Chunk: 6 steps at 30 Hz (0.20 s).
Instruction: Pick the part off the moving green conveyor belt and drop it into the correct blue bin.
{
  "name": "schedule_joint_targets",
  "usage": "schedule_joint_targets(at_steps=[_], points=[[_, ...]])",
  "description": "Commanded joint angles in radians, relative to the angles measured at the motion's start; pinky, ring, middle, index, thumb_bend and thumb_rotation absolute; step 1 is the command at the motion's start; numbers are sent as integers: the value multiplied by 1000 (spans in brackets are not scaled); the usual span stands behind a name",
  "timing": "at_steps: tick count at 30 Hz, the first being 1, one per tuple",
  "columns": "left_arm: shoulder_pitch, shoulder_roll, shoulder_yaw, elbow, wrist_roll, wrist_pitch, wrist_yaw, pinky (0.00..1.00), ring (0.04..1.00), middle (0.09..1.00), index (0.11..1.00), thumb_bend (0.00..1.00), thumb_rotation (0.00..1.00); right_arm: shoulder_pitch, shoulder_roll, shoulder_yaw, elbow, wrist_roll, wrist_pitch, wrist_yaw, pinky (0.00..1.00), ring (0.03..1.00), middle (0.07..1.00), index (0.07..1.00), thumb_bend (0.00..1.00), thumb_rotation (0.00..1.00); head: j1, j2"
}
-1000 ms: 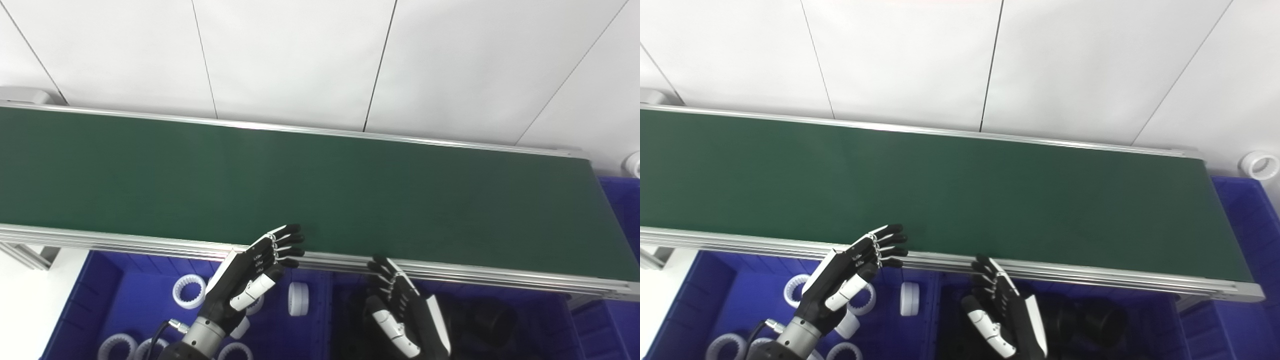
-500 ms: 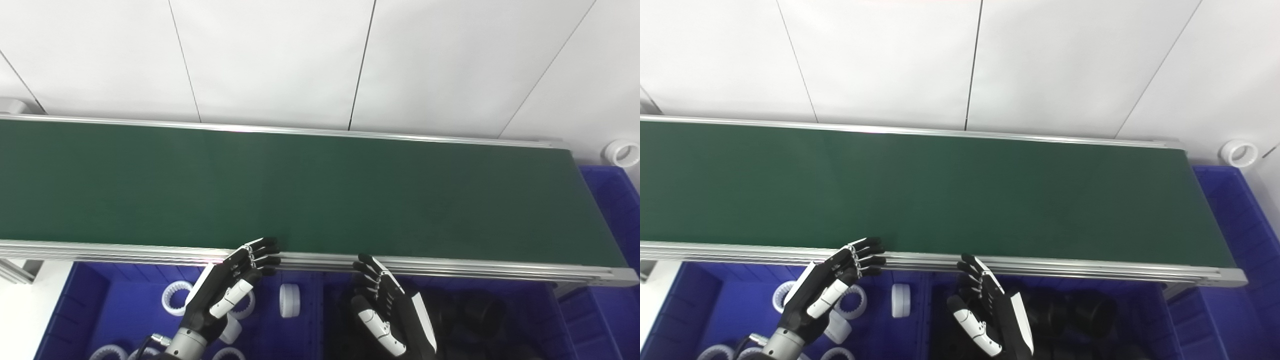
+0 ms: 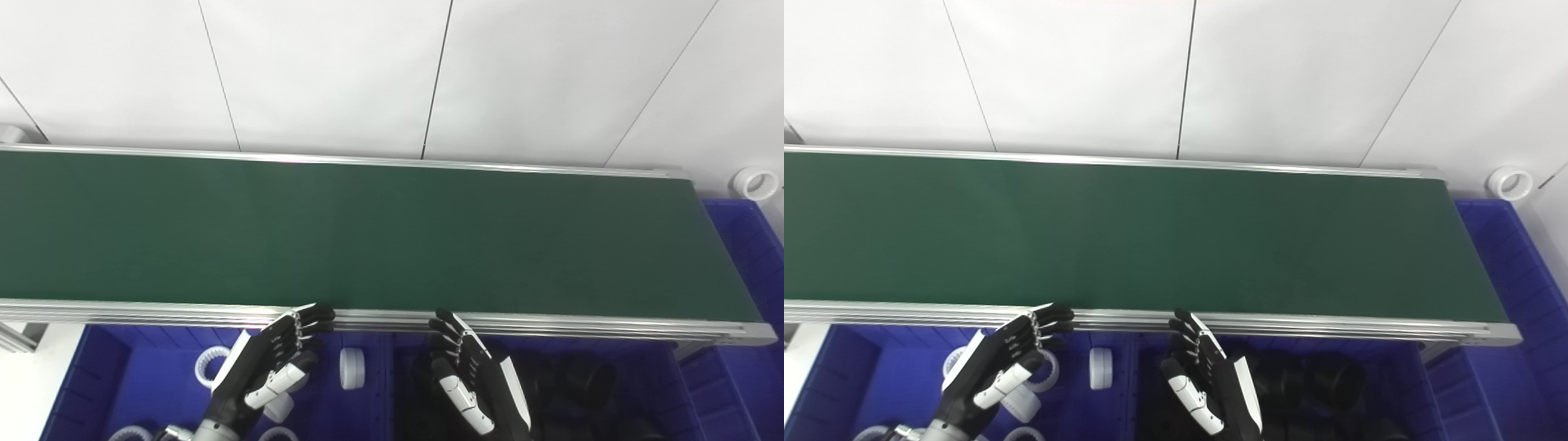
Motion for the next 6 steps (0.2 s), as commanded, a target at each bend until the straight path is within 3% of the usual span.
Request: schedule_joint_targets(at_steps=[1,6], points=[[-1,5,1,-39,0,-28,2,689,758,794,775,767,697,-3,9,6,-12,5,-67,-6,710,799,846,888,586,777,1,-1],[7,8,-2,-53,-4,-17,0,690,759,797,785,758,694,-7,9,6,-6,5,-71,-8,709,799,848,890,579,771,3,-2]])
